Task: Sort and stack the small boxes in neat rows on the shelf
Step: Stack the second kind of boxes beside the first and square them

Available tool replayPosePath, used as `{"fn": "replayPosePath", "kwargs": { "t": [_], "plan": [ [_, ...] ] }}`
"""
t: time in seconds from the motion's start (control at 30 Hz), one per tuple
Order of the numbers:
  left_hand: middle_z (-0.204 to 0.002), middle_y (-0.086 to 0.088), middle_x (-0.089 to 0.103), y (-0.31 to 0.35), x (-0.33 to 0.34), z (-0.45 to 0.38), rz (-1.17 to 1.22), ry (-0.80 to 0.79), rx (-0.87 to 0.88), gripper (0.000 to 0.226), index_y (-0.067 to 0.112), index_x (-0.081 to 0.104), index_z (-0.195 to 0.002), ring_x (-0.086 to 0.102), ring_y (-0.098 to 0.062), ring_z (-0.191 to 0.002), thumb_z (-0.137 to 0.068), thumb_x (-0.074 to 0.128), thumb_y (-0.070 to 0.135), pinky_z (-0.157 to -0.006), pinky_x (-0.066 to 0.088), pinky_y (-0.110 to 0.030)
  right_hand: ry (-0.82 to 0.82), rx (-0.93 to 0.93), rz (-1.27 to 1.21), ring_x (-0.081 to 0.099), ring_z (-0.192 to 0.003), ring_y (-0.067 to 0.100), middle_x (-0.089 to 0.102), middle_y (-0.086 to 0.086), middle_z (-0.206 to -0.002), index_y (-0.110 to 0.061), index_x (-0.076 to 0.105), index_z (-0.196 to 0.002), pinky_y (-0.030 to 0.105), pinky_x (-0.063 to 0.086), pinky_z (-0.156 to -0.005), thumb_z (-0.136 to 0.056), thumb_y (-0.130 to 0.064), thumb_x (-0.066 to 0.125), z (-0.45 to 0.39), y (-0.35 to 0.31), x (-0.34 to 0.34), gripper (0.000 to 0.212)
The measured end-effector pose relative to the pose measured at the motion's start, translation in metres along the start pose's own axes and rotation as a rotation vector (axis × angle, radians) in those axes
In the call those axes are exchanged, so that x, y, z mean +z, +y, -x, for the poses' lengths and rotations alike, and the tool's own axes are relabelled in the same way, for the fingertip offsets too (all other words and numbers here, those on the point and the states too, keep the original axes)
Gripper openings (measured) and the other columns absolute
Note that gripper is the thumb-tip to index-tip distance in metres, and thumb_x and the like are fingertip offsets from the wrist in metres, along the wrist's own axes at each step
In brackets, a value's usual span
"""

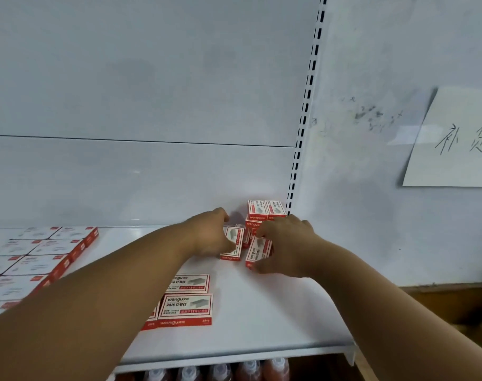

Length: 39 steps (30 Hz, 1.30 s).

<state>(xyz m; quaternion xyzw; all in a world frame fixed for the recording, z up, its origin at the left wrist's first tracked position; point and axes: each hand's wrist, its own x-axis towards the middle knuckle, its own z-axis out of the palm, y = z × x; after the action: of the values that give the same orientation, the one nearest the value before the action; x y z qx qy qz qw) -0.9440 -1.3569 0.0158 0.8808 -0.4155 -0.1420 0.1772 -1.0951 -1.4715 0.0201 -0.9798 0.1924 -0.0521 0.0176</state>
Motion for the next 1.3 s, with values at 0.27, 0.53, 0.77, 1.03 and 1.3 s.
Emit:
{"fn": "replayPosePath", "kwargs": {
  "t": [0.27,0.53,0.77,1.03,1.3],
  "plan": [
    [-0.094,-0.002,0.073,-0.017,-0.016,0.023,0.442,0.153,-0.002,0.029,0.02,0.064,-0.103,0.069,-0.014,-0.078,-0.081,0.072,0.002,-0.069,0.056,-0.03,-0.04,-0.105,-0.309,0.05,-0.104,0.014,0.042,-0.01,-0.119,-0.035,0.042,-0.129,0.035,0.052,-0.09,-0.057,-0.055,0.086,-0.009,-0.002,0.008,0.087],
    [-0.1,0.002,0.074,-0.062,-0.041,0.077,0.776,0.411,0.008,0.034,0.027,0.056,-0.112,0.07,-0.019,-0.09,-0.089,0.065,0.004,-0.074,0.054,-0.035,0.011,-0.122,-0.337,0.06,-0.087,0.012,0.058,-0.005,-0.105,-0.03,0.047,-0.105,0.027,0.057,-0.072,-0.087,-0.027,0.07,-0.014,-0.035,-0.007,0.03],
    [-0.109,-0.013,0.07,-0.069,-0.07,0.121,1.412,0.567,0.194,0.035,0.02,0.052,-0.12,0.072,-0.032,-0.095,-0.095,0.055,-0.005,-0.077,0.059,-0.043,0.368,0.004,-1.518,0.073,-0.08,0.025,0.071,0.01,-0.102,-0.015,0.052,-0.113,0.033,0.06,-0.074,-0.097,-0.002,0.054,0.002,-0.098,-0.034,0.022],
    [-0.1,-0.01,0.073,-0.078,-0.083,0.156,1.406,0.568,0.251,0.053,0.025,0.049,-0.12,0.074,-0.03,-0.083,-0.086,0.061,-0.014,-0.064,0.049,-0.032,0.389,-0.044,-1.834,0.072,-0.092,0.035,0.071,0.015,-0.107,-0.009,0.053,-0.117,0.042,0.055,-0.091,-0.088,0.014,0.059,0.026,-0.16,-0.04,0.038],
    [-0.109,0.019,0.058,-0.101,-0.094,0.162,0.566,0.475,0.21,0.061,0.062,0.042,-0.132,0.058,-0.009,-0.074,-0.1,0.052,0.011,-0.053,0.045,-0.015,0.519,-0.023,-1.545,0.07,-0.078,0.025,0.074,0.011,-0.099,-0.016,0.065,-0.108,0.032,0.054,-0.07,-0.093,0.005,0.055,0.033,-0.149,-0.039,0.028]
  ]
}}
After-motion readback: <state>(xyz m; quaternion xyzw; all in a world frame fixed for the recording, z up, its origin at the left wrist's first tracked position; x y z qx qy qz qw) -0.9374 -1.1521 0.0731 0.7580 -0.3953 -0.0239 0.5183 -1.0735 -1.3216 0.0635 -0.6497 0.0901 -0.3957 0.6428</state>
